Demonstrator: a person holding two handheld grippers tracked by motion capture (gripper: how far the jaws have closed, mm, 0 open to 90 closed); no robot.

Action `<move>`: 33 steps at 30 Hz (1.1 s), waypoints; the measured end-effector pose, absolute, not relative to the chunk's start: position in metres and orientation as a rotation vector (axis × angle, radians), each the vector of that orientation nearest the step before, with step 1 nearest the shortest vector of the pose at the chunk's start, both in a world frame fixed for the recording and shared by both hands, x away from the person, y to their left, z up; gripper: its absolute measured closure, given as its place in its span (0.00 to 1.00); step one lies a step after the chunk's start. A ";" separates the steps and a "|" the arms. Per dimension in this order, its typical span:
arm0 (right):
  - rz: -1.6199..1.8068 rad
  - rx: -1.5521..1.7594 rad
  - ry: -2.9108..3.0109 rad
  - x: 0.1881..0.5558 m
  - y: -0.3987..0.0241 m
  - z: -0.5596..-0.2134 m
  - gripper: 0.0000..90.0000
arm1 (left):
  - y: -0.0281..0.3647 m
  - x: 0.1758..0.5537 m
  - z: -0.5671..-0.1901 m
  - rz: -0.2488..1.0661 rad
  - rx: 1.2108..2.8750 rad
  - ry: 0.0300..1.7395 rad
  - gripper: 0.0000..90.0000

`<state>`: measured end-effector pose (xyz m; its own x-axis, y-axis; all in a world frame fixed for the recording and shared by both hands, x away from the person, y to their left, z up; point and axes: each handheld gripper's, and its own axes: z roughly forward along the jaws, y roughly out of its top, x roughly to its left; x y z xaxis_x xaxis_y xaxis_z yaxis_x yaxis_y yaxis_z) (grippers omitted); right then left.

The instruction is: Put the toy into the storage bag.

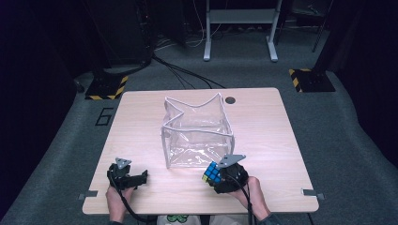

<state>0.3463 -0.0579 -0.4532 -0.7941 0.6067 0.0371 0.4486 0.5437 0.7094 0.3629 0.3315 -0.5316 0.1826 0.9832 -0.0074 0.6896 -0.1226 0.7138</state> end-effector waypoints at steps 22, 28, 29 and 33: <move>1.083 0.904 2.558 0.357 -0.064 -0.431 0.37 | 0.332 0.364 -0.532 0.651 1.883 1.564 0.01; 1.091 0.908 2.556 0.358 -0.066 -0.426 0.37 | 0.332 0.364 -0.532 0.654 1.882 1.566 0.01; 1.096 0.910 2.554 0.358 -0.066 -0.425 0.37 | 0.332 0.364 -0.532 0.654 1.882 1.566 0.01; 1.103 0.911 2.544 0.360 -0.068 -0.421 0.37 | 0.332 0.364 -0.532 0.655 1.883 1.565 0.01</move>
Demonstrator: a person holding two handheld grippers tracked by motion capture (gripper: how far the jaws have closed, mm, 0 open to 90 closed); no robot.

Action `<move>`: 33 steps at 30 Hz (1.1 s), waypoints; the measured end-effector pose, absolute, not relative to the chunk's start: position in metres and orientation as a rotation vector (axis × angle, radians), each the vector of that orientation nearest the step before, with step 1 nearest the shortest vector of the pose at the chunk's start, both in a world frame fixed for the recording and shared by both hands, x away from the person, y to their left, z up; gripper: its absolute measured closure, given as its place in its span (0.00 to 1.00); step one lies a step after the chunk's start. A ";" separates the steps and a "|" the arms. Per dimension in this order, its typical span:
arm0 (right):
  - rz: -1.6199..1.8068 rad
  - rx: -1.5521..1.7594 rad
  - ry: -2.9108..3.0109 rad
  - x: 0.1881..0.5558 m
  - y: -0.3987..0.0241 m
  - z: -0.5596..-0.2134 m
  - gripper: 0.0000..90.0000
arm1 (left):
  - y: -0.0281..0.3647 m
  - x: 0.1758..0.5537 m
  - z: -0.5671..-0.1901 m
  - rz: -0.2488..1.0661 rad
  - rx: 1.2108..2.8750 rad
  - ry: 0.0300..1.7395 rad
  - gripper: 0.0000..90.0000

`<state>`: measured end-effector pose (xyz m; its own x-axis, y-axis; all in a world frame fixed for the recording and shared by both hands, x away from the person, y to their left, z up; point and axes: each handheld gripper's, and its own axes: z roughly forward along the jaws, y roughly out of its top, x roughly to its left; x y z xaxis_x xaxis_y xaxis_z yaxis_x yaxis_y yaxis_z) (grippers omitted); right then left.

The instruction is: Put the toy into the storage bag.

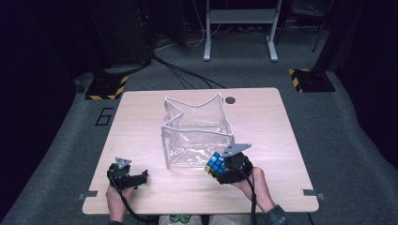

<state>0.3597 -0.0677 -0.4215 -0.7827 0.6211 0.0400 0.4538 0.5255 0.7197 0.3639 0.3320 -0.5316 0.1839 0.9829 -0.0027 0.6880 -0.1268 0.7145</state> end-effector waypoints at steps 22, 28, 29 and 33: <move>1.102 0.885 2.540 0.368 -0.069 -0.394 0.37 | 0.332 0.364 -0.532 0.659 1.881 1.567 0.01; 1.114 0.887 2.528 0.370 -0.070 -0.386 0.37 | 0.332 0.364 -0.532 0.659 1.882 1.567 0.01; 1.112 0.886 2.528 0.371 -0.069 -0.384 0.37 | 0.332 0.364 -0.532 0.659 1.882 1.567 0.01; 1.108 0.868 2.528 0.372 -0.069 -0.379 0.37 | 0.332 0.364 -0.532 0.659 1.882 1.567 0.01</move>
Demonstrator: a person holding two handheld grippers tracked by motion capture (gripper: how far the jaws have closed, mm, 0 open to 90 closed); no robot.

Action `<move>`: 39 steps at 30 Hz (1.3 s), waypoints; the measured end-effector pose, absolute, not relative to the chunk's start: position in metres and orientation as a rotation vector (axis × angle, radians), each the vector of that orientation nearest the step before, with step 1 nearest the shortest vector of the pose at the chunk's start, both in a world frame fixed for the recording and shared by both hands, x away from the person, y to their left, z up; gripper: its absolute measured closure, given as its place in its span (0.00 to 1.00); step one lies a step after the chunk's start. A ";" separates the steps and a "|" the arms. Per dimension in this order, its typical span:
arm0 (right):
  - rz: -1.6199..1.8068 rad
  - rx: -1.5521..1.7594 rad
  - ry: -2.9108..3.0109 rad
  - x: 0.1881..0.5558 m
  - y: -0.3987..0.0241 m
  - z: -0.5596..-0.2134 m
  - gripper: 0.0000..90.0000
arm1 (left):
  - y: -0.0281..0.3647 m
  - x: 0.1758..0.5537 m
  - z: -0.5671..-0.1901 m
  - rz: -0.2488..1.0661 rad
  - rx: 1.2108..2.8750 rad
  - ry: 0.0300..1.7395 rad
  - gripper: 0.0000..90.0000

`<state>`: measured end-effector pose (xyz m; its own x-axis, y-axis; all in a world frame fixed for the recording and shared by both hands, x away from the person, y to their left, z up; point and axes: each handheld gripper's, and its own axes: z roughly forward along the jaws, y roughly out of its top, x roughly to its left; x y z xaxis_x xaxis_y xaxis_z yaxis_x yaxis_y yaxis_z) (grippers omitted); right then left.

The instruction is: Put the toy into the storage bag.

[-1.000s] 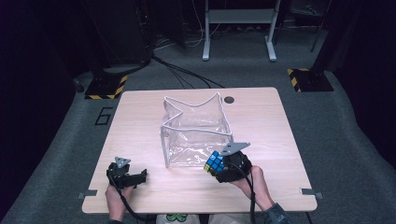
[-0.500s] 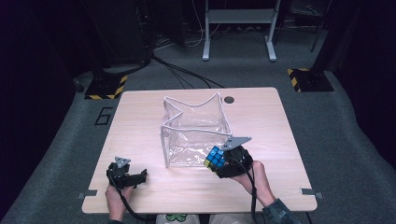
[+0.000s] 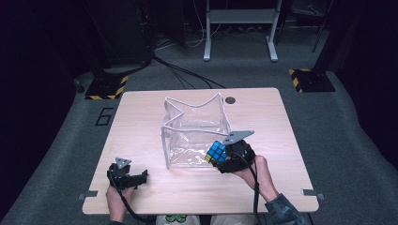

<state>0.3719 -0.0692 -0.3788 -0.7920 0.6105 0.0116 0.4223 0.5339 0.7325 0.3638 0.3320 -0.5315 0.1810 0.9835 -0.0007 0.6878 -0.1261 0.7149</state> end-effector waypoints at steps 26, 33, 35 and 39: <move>1.123 0.820 2.500 0.378 -0.071 -0.350 0.37 | 0.332 0.364 -0.532 0.659 1.882 1.567 0.01; 1.127 0.833 2.499 0.378 -0.071 -0.344 0.37 | 0.332 0.364 -0.532 0.659 1.883 1.567 0.01; 1.124 0.821 2.498 0.378 -0.071 -0.343 0.37 | 0.332 0.364 -0.532 0.657 1.878 1.570 0.01; 1.128 0.803 2.494 0.380 -0.071 -0.339 0.37 | 0.332 0.364 -0.532 0.659 1.881 1.568 0.01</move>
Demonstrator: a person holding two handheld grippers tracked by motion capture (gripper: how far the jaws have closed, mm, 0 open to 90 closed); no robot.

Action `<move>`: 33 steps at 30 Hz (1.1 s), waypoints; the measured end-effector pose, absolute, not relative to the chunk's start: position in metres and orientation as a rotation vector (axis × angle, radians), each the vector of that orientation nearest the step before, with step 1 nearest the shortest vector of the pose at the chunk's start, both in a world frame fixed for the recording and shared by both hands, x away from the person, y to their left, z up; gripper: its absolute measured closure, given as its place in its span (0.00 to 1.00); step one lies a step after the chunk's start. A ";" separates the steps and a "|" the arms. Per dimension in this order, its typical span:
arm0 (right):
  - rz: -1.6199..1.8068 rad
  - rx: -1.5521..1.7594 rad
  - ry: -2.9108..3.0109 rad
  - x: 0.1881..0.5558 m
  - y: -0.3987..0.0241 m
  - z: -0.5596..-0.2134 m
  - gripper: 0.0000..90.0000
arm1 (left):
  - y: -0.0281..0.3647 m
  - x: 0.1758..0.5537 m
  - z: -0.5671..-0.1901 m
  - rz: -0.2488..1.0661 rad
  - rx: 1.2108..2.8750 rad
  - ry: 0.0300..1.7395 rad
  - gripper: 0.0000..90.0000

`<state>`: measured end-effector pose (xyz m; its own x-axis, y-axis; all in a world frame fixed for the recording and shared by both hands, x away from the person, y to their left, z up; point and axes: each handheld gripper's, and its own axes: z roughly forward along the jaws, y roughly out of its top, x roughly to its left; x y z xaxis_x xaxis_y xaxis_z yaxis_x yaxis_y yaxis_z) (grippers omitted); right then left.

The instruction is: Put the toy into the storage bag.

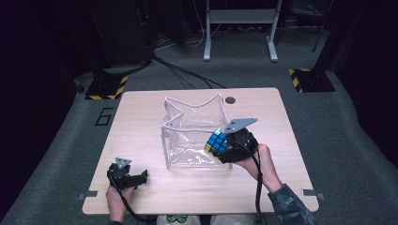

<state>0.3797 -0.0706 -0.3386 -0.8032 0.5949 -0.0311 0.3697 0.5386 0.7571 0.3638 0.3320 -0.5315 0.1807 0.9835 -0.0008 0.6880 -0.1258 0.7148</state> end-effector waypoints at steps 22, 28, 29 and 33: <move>1.145 0.782 2.479 0.381 -0.067 -0.317 0.37 | 0.332 0.364 -0.532 0.658 1.881 1.568 0.01; 1.147 0.761 2.470 0.381 -0.068 -0.309 0.37 | 0.332 0.364 -0.532 0.658 1.880 1.568 0.01; 1.145 0.759 2.467 0.381 -0.068 -0.307 0.37 | 0.332 0.364 -0.532 0.658 1.881 1.568 0.01; 1.152 0.755 2.458 0.382 -0.068 -0.302 0.37 | 0.332 0.364 -0.532 0.658 1.882 1.567 0.01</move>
<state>0.3821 -0.0683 -0.3020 -0.8082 0.5854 -0.0644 0.3250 0.5345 0.7802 0.3638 0.3320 -0.5315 0.1811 0.9835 -0.0009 0.6879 -0.1261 0.7148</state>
